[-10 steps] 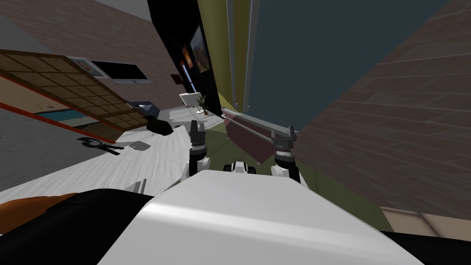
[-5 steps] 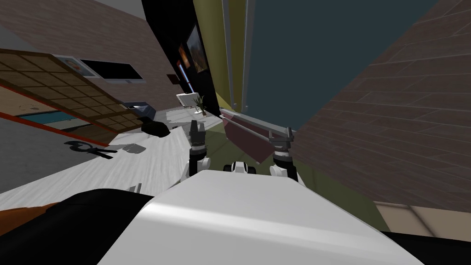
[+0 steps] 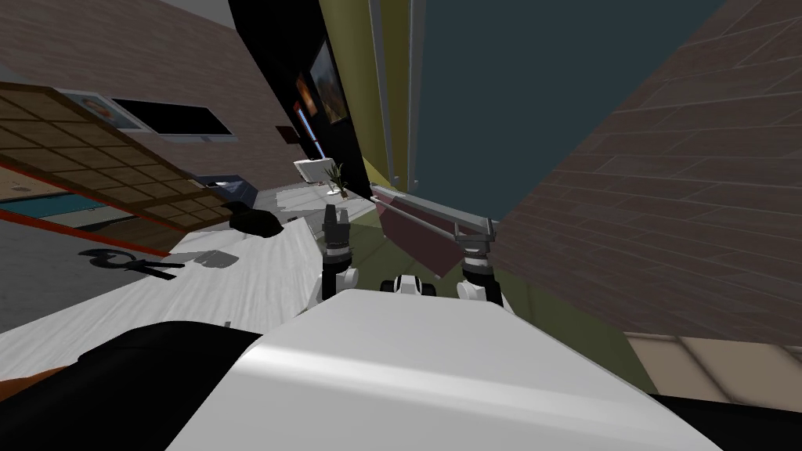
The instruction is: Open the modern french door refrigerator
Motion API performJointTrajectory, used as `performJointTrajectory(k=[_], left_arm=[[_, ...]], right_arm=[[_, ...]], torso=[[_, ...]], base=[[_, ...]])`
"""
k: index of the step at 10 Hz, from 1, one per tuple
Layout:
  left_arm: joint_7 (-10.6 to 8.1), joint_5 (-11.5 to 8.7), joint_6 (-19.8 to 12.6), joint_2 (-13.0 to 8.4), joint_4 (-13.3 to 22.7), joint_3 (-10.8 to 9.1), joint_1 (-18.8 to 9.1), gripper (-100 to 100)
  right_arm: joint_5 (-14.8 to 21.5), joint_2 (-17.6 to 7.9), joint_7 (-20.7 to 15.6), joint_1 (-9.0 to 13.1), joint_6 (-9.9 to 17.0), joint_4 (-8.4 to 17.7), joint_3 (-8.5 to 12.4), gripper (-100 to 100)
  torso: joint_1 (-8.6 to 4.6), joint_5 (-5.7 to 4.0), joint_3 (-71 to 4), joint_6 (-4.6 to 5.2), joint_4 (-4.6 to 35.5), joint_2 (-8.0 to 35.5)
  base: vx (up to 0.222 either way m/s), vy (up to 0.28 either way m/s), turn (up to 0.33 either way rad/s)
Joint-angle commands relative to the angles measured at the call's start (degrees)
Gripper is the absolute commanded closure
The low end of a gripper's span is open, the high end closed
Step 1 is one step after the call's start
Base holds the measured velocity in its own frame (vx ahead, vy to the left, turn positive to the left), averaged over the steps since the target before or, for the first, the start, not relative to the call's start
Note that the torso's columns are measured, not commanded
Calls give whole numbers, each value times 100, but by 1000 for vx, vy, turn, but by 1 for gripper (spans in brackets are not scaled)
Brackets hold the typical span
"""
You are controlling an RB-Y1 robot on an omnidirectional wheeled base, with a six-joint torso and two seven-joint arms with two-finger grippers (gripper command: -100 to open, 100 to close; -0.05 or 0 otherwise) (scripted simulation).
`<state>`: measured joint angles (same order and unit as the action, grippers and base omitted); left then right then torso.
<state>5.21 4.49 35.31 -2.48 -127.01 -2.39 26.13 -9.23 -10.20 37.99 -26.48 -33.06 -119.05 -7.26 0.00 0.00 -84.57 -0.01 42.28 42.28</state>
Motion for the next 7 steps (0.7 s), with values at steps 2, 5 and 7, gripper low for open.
performJointTrajectory(k=[2,5,7], left_arm=[[0,0,0,0,0,0,1,0],[0,0,0,0,0,0,0,0],[0,0,0,0,0,0,0,0]], right_arm=[[-143,-39,580,59,-90,146,-104,-100],[-272,-62,1035,109,-165,275,-204,-100],[-404,-80,1342,161,-241,410,-306,-100]], torso=[[-2,0,0,3,0,-1],[-2,0,-1,3,0,-2],[2,1,1,0,1,2]], base=[[13,-8,-88],[13,-7,-52],[10,-6,-41]])
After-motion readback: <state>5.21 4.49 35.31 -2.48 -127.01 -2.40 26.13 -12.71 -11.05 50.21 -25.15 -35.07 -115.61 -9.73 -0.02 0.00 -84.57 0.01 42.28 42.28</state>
